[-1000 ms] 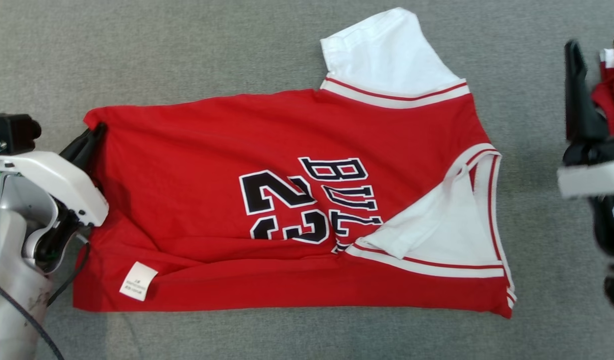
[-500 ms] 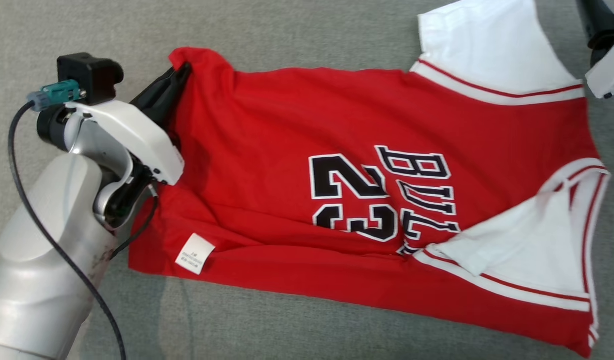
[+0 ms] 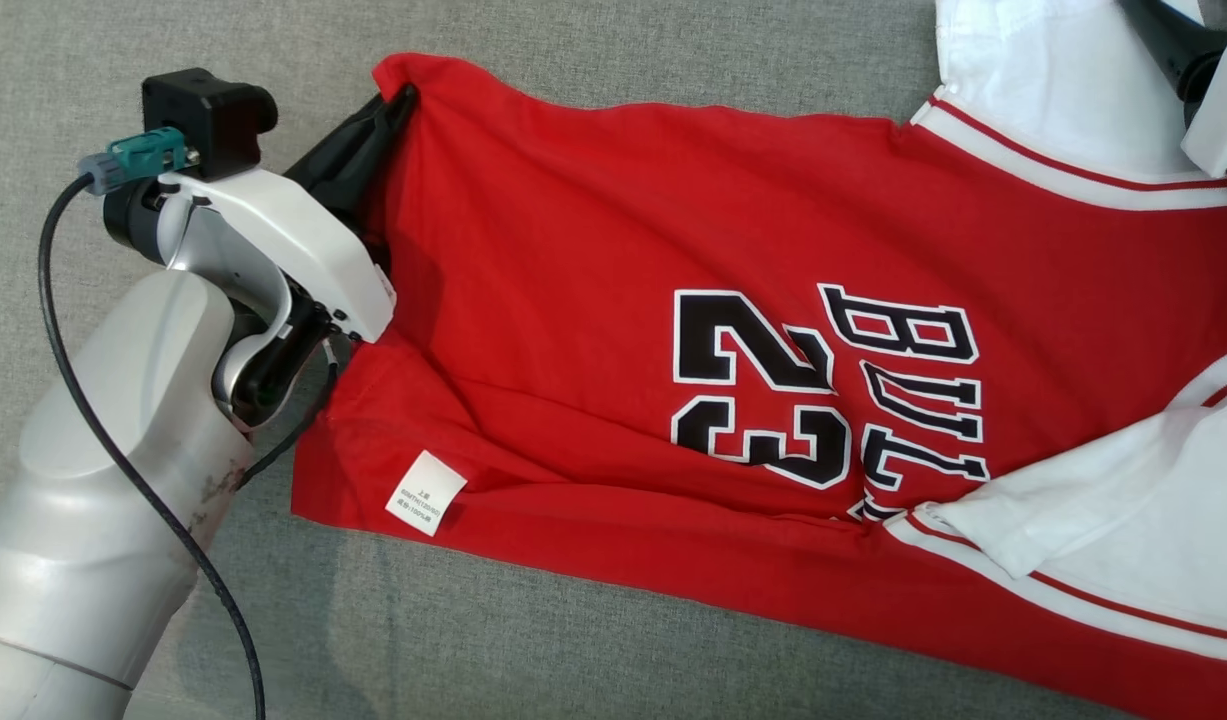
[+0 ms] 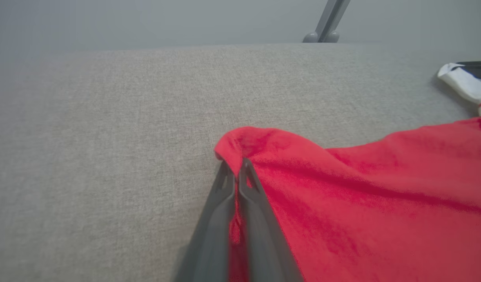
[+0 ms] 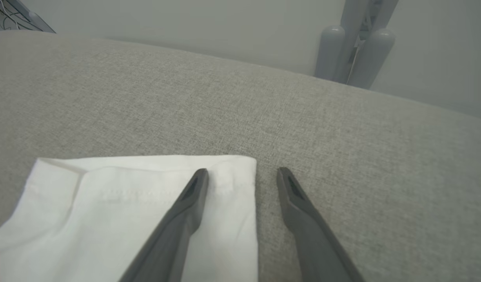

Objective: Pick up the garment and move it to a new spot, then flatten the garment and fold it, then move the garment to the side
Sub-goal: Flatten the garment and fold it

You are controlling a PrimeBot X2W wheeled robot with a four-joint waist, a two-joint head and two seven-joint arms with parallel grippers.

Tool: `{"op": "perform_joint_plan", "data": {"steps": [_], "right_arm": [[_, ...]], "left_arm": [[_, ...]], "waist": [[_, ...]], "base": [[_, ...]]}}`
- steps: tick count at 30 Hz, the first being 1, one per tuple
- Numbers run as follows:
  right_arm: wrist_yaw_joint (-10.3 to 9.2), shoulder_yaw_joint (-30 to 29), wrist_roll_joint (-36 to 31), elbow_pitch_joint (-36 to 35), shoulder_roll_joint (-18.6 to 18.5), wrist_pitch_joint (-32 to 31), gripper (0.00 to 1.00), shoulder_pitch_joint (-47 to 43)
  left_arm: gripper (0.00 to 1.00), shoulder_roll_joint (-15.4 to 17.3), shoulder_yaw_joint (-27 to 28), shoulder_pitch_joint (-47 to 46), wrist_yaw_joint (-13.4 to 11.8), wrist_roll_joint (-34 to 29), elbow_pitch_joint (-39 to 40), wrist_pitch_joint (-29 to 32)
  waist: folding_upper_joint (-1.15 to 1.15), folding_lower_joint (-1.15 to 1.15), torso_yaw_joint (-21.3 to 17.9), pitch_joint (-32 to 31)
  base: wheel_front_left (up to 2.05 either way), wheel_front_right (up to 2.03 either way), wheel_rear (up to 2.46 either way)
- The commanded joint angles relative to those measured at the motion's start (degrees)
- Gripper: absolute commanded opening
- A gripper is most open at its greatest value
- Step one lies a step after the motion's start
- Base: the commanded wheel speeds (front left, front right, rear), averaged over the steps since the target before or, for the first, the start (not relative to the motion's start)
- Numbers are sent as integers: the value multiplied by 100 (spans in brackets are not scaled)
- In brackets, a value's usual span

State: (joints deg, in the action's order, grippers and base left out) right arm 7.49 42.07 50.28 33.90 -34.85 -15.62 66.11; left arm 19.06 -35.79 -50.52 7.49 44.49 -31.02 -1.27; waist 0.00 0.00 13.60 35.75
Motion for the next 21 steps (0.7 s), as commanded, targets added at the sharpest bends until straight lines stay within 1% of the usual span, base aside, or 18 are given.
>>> {"op": "perform_joint_plan", "data": {"steps": [1, 2, 8, 10, 16, 21], "right_arm": [[1, 96, 77, 28, -22, -6, 33, -9], [1, 140, 184, 16, -38, 15, 0, 16], [1, 385, 708, -320, -247, 402, 0, 94], [1, 444, 1014, -628, -392, 652, 0, -27], [2, 599, 1358, -1457, -853, 1136, 0, -379], [1, 665, 1570, -2311, -1277, 1527, 0, -1009]], "left_arm": [[0, 58, 7, -103, -3, 38, -39, -46], [0, 73, -5, -116, -3, 61, -74, -79], [0, 215, 22, -76, -4, 279, -191, -271], [0, 301, 58, 67, -4, 433, -130, -340], [0, 546, 120, 369, -11, 604, 105, -391], [0, 784, 169, 832, -86, 743, 466, -358]], "waist": [[0, 0, -4, -1], [0, 0, -9, -5], [0, 0, -84, -108], [0, 0, -151, -206], [0, 0, -303, -421], [0, 0, -472, -604]], "base": [[0, 0, 0], [0, 0, 0], [0, 0, 0], [0, 0, 0], [0, 0, 0], [0, 0, 0]]}}
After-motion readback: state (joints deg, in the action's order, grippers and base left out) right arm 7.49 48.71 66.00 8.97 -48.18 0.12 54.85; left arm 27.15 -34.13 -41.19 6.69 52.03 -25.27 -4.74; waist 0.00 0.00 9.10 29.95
